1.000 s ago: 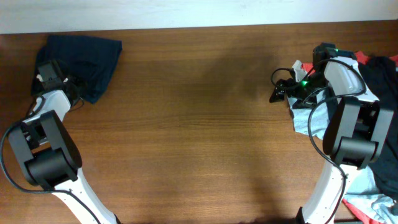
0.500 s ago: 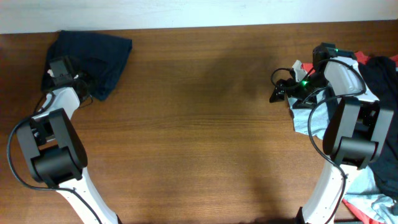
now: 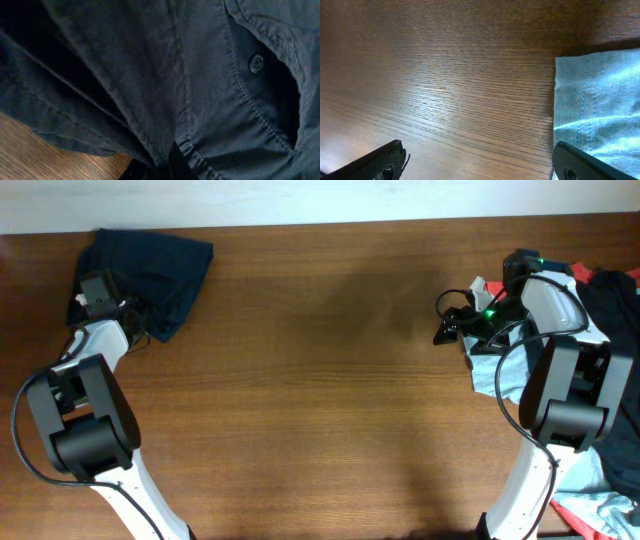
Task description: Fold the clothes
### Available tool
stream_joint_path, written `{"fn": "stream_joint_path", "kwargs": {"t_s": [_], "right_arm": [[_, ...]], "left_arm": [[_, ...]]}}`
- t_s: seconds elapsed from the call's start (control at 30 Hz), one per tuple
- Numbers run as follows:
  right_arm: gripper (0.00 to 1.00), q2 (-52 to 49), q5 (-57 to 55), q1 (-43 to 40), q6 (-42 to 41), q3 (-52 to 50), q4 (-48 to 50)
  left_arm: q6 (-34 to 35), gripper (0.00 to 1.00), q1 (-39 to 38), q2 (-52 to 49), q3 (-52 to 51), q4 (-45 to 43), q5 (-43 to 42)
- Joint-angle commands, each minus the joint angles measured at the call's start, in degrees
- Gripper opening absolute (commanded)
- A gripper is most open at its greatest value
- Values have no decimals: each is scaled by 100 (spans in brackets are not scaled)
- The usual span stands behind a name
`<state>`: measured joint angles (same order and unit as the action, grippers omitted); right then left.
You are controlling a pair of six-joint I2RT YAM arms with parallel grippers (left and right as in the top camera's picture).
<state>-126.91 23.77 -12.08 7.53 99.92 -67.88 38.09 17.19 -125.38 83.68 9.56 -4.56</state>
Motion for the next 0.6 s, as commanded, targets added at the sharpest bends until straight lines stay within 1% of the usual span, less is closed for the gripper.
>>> {"fn": "stream_joint_path", "kwargs": {"t_s": [0.0,0.2,0.23,0.3,0.33,0.37,0.4,0.43,0.5,0.53,0.57], "right_arm": [[99,181,-50,0,17,48,0],[99,181,-50,0,17,48,0],[99,181,-50,0,17,48,-2],[98,181,-50,0,17,48,-2],[99,181,-50,0,17,48,0],[99,181,-50,0,17,48,0],[99,181,-50,0,17,48,0],[99,181,-50,0,17,48,0],[99,181,-50,0,17,48,0],[99,181,-50,0,17,48,-2],[99,181,-50,0,17,48,0]], "left_arm": [[289,1,-15,-131,-55,-42,-31],[284,1,-15,-131,-55,-57,-11],[284,6,-15,-131,-55,-57,-11],[284,40,-15,-131,-55,-59,-11],[282,55,-15,-131,-55,-59,-9],[269,68,-15,-131,-55,-61,-2],[216,77,-15,-131,-55,-68,15],[168,81,-13,-131,-55,-85,44],[17,87,-9,-129,-50,-127,50],[-37,93,-9,-129,-46,-127,48],[-68,98,-2,-125,-39,-114,48]]}}
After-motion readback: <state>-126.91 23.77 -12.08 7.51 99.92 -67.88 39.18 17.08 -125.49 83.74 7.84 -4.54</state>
